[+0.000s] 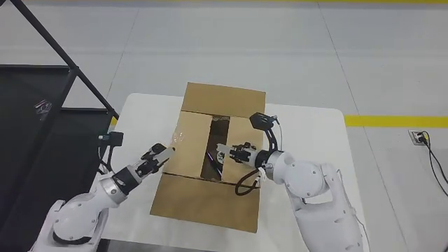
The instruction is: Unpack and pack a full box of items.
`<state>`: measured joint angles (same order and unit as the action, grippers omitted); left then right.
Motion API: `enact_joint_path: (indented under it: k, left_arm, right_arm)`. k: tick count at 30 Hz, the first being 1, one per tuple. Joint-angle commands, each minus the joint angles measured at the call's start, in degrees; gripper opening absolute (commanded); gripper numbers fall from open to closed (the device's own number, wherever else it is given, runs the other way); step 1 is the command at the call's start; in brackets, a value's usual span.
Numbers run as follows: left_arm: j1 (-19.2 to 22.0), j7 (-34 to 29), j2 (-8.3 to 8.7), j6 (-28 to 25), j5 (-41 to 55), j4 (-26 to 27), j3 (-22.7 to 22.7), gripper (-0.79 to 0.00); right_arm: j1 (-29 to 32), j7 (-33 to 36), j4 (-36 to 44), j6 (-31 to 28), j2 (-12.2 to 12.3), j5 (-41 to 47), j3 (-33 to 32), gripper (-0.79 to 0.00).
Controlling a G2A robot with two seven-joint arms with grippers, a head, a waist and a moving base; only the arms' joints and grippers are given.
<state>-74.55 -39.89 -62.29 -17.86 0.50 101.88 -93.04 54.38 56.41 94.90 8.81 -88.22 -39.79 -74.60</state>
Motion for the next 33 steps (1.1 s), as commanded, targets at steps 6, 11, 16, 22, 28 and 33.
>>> enact_joint_path:
  k: [6, 11, 16, 22, 28, 33]
  left_arm:
    - [-8.4, -6.7, 1.16, -5.1, 7.3, 0.4, -10.5, 0.000]
    - [-11.3, -17.4, 1.97, -6.8, 16.9, -3.3, -14.2, 0.000]
    - [-10.6, -29.3, 2.92, -5.8, 19.5, -7.1, -13.7, 0.000]
    - [-8.6, -38.5, 3.87, -5.3, 18.2, -11.1, -11.2, 0.000]
    - [-7.4, -39.4, 4.17, -6.2, 17.2, -12.4, -8.4, 0.000]
    - [-5.6, -39.0, 4.09, -6.7, 20.3, -12.2, -5.2, 0.000]
  right_arm:
    - [0.0, 0.0, 0.0, 0.0, 0.0, 0.0, 0.0, 0.000]
    - [2.4, -3.9, 0.2, -1.0, 0.2, 3.6, -1.8, 0.000]
    - [2.6, -9.5, -0.8, 0.1, 0.3, 13.2, -6.2, 0.000]
    - [-0.2, -23.8, -6.3, 4.4, -0.4, 24.4, -9.6, 0.000]
    - [-0.2, -23.8, -6.3, 4.4, -0.4, 24.4, -9.6, 0.000]
    - [-0.1, -27.1, -7.5, 5.1, -0.5, 25.1, -9.7, 0.000]
